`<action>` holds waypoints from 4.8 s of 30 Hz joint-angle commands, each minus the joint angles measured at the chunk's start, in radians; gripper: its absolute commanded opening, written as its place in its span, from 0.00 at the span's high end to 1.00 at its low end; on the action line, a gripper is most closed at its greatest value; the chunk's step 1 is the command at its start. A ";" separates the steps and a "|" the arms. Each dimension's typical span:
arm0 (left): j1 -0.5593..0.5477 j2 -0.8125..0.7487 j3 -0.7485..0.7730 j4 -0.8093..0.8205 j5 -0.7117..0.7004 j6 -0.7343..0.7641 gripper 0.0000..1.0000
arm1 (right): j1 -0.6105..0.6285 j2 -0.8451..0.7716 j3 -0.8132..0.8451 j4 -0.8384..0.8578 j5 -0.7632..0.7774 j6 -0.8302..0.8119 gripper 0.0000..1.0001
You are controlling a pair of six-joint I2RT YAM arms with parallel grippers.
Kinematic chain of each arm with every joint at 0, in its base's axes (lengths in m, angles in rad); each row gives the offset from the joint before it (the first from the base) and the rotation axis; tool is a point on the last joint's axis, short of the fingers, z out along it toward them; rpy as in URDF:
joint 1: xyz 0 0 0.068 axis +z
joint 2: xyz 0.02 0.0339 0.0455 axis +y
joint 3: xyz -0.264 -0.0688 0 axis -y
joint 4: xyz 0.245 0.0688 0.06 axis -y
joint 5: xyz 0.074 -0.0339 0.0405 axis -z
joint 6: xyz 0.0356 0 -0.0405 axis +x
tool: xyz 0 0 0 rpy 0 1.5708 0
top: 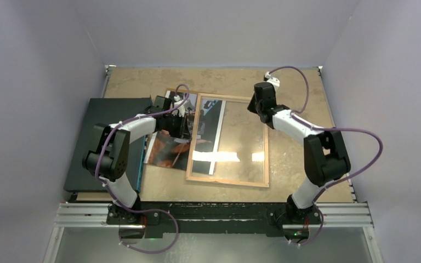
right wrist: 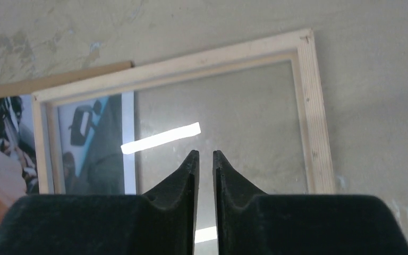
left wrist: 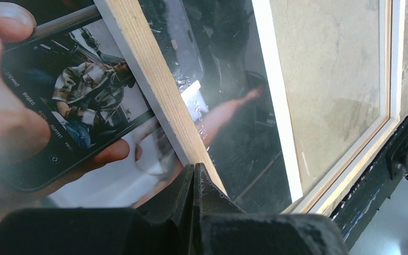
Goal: Put the photo into the frame
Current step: Place the photo frame item in the photo frame, then move the photo frame to the center of the board.
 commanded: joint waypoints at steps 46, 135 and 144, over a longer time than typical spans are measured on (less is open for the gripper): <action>0.026 -0.056 0.027 -0.007 0.005 0.045 1.00 | -0.083 0.213 0.189 0.078 0.007 -0.033 0.92; 0.072 0.021 -0.017 -0.058 -0.369 0.376 1.00 | 0.385 0.505 0.459 -0.034 -0.090 0.091 0.88; 0.071 0.006 -0.028 -0.053 -0.363 0.369 1.00 | 0.298 0.650 0.628 -0.065 -0.059 0.082 0.92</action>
